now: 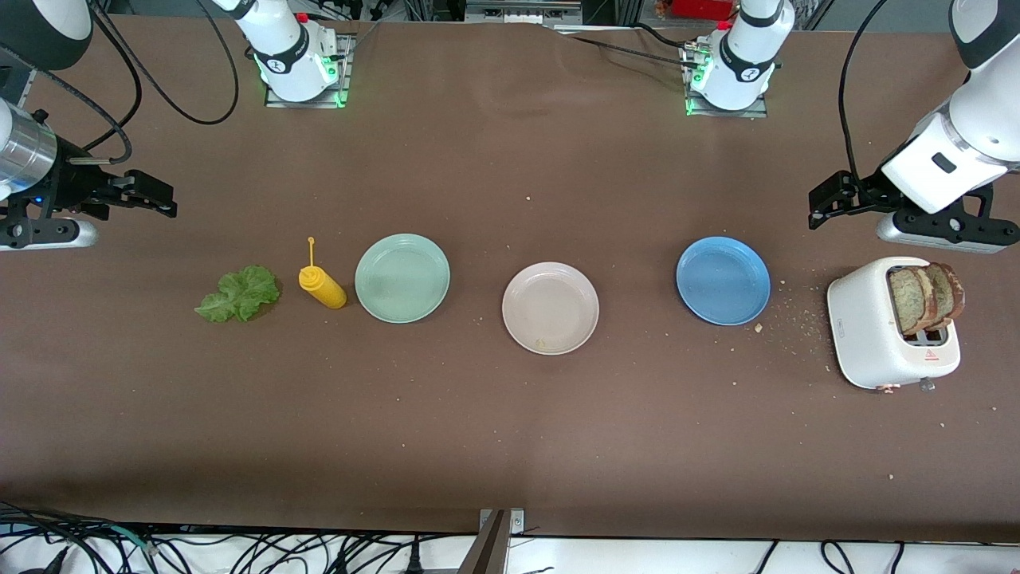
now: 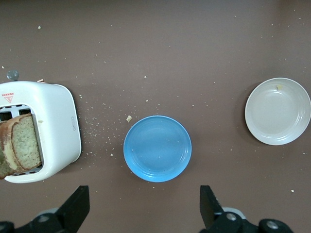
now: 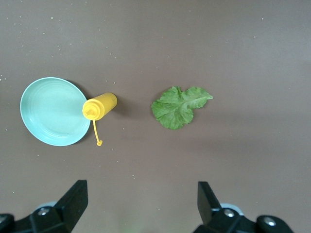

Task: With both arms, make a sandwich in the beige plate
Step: 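Lower the left gripper onto a bread slice in the toaster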

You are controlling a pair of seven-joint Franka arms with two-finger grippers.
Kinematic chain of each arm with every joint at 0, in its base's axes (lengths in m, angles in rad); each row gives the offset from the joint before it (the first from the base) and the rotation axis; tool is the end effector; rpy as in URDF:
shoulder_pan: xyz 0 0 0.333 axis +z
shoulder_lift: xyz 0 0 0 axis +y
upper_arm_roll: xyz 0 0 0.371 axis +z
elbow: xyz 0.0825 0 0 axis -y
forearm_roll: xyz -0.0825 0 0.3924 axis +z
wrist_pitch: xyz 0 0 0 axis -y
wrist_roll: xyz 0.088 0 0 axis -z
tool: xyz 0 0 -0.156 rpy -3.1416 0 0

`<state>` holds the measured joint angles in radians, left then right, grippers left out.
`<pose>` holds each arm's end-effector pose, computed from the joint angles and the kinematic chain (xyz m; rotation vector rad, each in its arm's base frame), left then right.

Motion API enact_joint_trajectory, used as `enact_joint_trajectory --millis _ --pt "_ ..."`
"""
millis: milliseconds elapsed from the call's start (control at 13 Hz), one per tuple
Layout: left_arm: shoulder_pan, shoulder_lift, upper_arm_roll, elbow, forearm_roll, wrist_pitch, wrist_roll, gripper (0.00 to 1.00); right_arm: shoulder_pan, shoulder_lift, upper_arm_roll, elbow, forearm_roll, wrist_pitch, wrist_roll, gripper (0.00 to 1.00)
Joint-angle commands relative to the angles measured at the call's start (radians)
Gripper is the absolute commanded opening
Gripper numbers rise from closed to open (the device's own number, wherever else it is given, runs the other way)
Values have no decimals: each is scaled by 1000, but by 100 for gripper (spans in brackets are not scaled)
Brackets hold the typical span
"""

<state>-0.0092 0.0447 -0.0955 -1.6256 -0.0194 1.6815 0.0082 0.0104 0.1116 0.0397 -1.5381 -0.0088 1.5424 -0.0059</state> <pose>0.5840 -0.0630 0.5882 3.1127 -0.1725 0.0160 0.5911 0.0270 0.5793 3.1291 0.0880 -0.1678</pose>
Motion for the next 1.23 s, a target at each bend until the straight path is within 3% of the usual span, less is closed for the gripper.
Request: enact_joint_trajectory --millis 0,385,846,1154 --pt "3 -8 2 -4 -5 -9 16 100 -1 5 3 13 -7 -2 3 100" --pt "6 -6 10 -5 -5 -9 16 100 -1 5 3 13 -7 -1 3 100" --pt "106 38 11 -5 -5 -8 12 100 -1 5 3 13 -7 -1 4 100" --pt "138 127 13 59 114 1 22 100 -1 8 3 13 -7 -1 3 100"
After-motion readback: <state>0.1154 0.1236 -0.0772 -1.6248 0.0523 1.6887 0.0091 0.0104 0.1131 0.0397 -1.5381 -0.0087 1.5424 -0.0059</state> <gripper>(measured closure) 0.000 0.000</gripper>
